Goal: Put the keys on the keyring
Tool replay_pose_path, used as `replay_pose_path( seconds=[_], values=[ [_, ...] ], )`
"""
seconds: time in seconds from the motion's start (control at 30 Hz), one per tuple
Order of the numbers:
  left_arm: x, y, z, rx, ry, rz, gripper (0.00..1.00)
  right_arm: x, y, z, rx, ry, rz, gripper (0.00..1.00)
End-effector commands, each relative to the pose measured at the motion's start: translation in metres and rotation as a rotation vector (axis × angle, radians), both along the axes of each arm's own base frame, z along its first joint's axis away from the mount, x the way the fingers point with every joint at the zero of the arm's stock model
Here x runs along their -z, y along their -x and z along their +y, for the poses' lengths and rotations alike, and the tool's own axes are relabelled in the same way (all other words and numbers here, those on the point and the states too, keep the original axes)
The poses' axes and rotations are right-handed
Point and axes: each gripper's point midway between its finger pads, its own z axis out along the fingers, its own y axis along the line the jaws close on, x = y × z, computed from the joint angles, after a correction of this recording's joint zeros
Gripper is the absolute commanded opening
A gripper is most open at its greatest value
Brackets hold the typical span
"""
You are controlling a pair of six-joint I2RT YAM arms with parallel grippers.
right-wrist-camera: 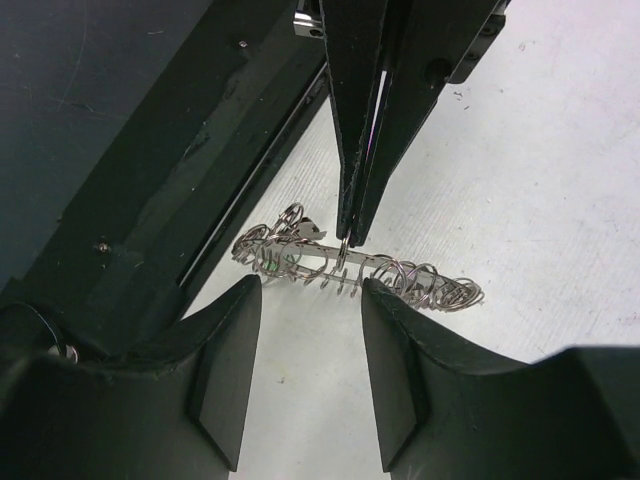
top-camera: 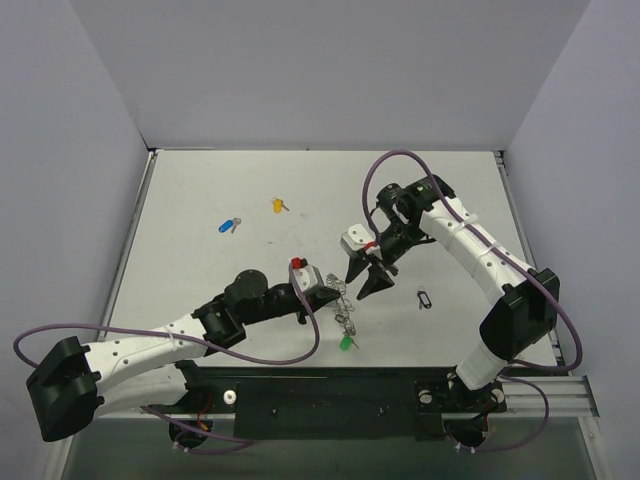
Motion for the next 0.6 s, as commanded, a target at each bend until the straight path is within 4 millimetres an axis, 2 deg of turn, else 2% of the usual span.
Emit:
replay_pose_path(
  seconds=[0.0, 0.57],
  values=[
    [-0.0398, -0.0016, -0.0055, -0.012, 0.138, -0.034, 0.00, -0.0147, 0.0377, -0.0150, 0.014, 0.078, 0.223, 0.39],
    [-0.0446, -0.0023, -0.0103, -0.028, 0.172, -0.005, 0.00, -0.0078, 0.0373, -0.0075, 0.026, 0.113, 0.231, 0.34]
  ],
)
